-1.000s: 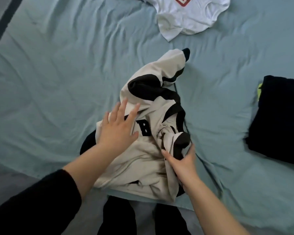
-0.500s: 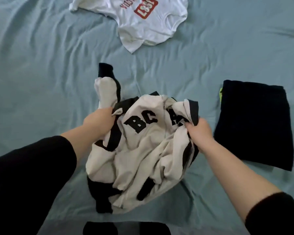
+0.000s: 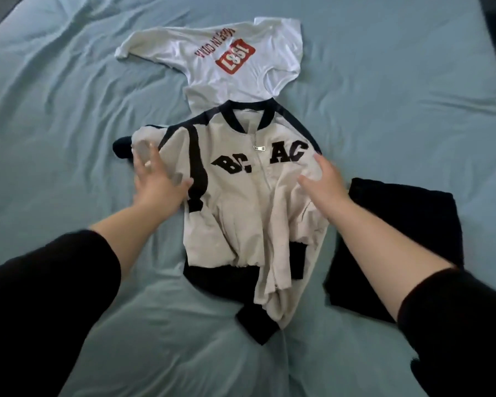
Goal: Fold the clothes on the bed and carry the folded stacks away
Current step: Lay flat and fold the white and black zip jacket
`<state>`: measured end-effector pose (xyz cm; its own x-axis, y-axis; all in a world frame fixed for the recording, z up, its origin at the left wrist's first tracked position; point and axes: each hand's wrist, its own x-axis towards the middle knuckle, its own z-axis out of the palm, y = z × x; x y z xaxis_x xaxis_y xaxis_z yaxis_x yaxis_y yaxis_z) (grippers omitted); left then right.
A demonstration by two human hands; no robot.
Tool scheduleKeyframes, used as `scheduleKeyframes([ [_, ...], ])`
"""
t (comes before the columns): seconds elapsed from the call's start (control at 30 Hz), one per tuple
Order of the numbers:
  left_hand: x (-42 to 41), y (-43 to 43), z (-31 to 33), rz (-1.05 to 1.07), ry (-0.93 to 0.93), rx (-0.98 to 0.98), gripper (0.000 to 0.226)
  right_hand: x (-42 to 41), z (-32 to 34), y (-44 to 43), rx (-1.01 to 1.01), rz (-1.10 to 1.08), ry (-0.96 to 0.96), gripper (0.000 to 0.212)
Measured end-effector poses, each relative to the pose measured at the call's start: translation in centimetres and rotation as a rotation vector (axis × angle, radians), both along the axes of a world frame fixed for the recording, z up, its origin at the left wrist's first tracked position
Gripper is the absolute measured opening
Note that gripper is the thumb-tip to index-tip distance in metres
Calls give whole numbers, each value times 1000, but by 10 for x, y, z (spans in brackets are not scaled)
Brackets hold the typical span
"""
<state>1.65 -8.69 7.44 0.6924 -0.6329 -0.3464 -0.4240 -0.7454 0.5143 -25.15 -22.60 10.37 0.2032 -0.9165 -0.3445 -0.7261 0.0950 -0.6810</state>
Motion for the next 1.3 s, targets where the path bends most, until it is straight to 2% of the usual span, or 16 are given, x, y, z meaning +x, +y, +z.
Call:
scheduleKeyframes([
  [0.07,-25,31,-21,67,75,33,105,-19,-21,38,70,-13,3,37],
  [0.13,-55,67,-43,130,267,95,111,-39,-44,86,227,-35,26,12],
  [0.23,-92,106,-69,81,472,93,104,-57,-73,141,449,-112,40,21],
  [0.3,-103,113,-81,38,361,136,87,-58,-87,161,523,-153,23,20],
  [0.37,-103,110,-89,46,215,164,50,-51,-97,171,545,-185,4,17],
  [0.43,-100,108,-90,82,204,114,20,-44,-101,174,568,-285,-45,19],
  [0.57,-83,122,-79,424,440,-98,20,-30,-98,172,788,-625,-251,37],
  [0.7,-49,153,-69,666,689,-251,21,-14,-91,179,869,-751,-368,33],
  [0.8,-16,181,-64,773,740,-248,16,-3,-93,190,848,-818,-409,36],
  [0.9,13,211,-67,836,687,-132,17,2,-97,195,725,-927,-499,19],
  [0.97,28,229,-70,750,615,-18,26,8,-100,205,686,-906,-524,7],
  [1.03,32,239,-75,504,516,112,47,12,-101,214,632,-779,-443,8],
  [1.1,26,241,-76,258,454,105,65,18,-101,224,564,-618,-334,25],
  [1.17,18,238,-81,122,337,76,77,26,-100,231,544,-546,-325,40],
  [1.23,13,232,-86,150,253,24,69,31,-101,235,539,-548,-352,37],
  [1.3,14,228,-88,243,288,-43,58,32,-104,239,522,-555,-304,12],
])
